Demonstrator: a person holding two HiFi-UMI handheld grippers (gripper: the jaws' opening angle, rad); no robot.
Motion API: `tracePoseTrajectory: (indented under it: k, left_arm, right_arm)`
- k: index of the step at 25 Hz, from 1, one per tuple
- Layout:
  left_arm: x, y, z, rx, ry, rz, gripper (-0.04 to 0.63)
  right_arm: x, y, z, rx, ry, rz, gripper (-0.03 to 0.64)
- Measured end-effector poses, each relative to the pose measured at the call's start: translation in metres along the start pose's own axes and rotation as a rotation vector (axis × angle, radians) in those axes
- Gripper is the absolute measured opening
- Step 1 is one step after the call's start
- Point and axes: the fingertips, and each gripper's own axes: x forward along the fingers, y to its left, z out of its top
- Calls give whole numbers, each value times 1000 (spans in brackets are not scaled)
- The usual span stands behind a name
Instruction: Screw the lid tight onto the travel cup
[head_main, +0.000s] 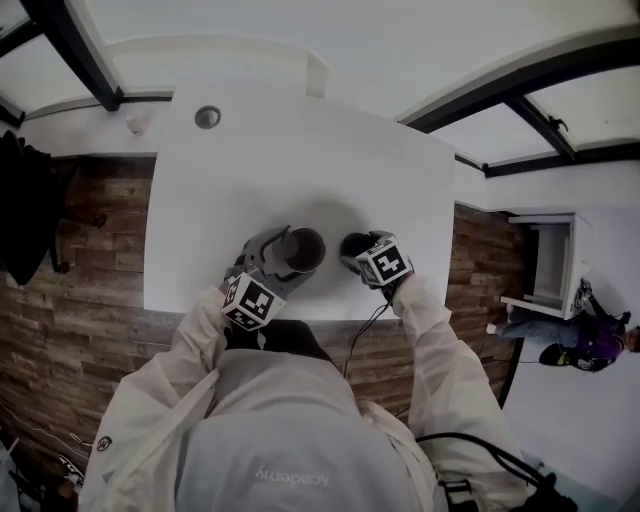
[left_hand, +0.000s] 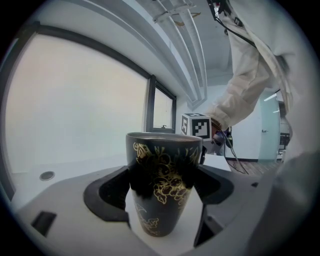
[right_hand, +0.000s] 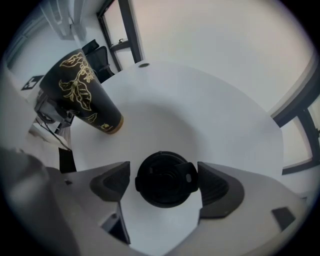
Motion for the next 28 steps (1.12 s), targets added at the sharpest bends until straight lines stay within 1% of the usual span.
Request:
tracePoseTrajectory:
  k: [4, 11, 14, 18, 20, 24, 28]
  left_arm:
    - [-2, 1, -2, 4, 1, 0, 403]
    - [-3, 2, -4, 14, 6, 2, 403]
    - [-3, -1, -5, 12, 9, -1, 403]
    - [0, 2, -3, 13, 12, -2, 403]
    - [1, 2, -3, 16, 16, -7, 403]
    - [0, 1, -4, 20, 23, -13, 403]
    - [0, 3, -5, 21, 26, -10, 403]
  right_arm:
    - [10, -6, -5, 57, 26, -49, 394]
    - [11, -5, -4, 75, 72, -78, 394]
    - [11, -5, -7, 69, 85, -64, 394]
    - [9, -3, -1, -5, 91, -54, 393]
    - [8, -2, -1, -15, 84, -47, 393]
    - [5, 1, -9, 32, 66, -17, 387]
    - [4, 0, -15, 36, 64, -33, 384]
